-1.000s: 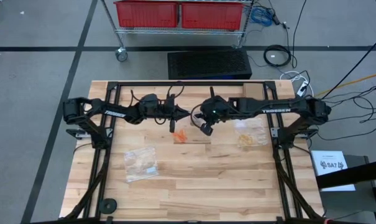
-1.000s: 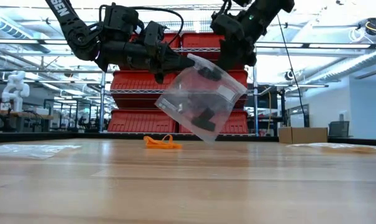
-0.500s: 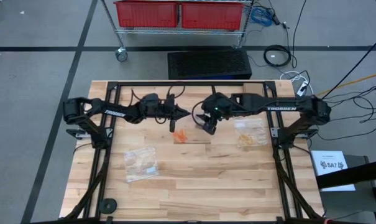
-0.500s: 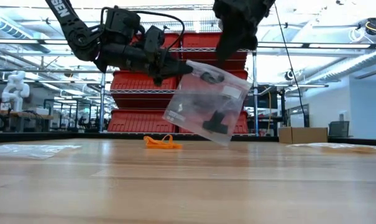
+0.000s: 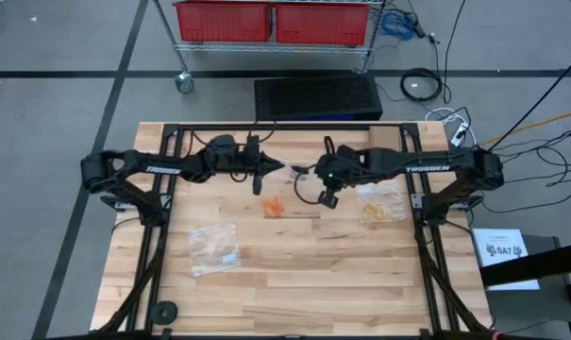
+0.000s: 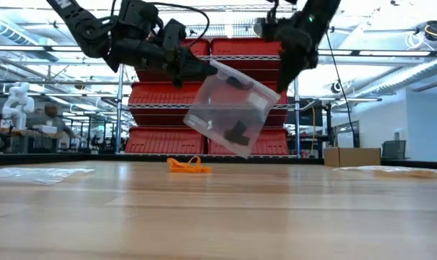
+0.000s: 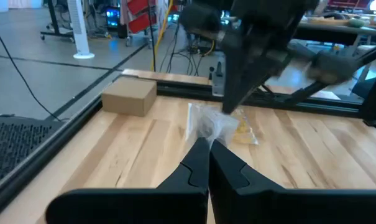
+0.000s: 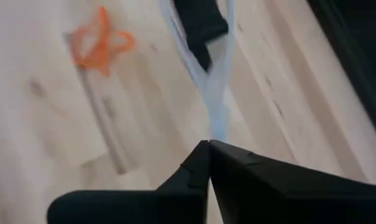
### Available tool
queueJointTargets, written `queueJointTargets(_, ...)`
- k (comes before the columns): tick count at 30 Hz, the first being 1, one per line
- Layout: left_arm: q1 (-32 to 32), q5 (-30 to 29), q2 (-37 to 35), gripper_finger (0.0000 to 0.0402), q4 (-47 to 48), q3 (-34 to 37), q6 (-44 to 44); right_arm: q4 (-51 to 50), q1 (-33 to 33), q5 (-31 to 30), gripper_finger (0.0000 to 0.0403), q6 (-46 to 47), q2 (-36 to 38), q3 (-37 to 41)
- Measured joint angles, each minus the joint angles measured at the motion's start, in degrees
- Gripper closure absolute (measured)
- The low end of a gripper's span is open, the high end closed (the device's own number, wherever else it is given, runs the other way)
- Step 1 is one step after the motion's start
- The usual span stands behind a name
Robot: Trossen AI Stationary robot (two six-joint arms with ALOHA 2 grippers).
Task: Sort rubber bands
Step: Close the transparent zip bag containing the black rubber bands
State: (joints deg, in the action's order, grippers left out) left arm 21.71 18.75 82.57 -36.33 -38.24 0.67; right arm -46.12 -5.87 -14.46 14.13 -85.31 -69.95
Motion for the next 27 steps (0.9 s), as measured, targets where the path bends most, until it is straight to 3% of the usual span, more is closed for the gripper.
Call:
queueJointTargets(7,-0.41,0.68,-2.08,0.0401,3.72,0.0,-1.29,6.73,1.28,-2.69,0.0402,-0.77,8.08,10.64)
queueJointTargets(12,-0.37,1.39,-2.06,0.0402,3.99,0.0,-1.6,33.74,2.98,-2.76,0.0402,-1.69,19.64,30.96)
queueJointTargets(17,-0.37,1.6,-2.06,0.0402,3.78,0.0,-1.19,62.11,2.65,-3.41,0.0395,0.03,21.6,46.72)
queueJointTargets(20,-0.37,1.63,-2.06,0.0402,3.79,0.0,-1.03,72.14,2.58,-3.3,0.0364,0.22,20.78,50.22)
queueJointTargets(27,-0.37,1.65,-2.06,0.0402,2.17,0.0,0.4,79.79,2.6,-1.28,0.0254,0.01,18.81,50.55)
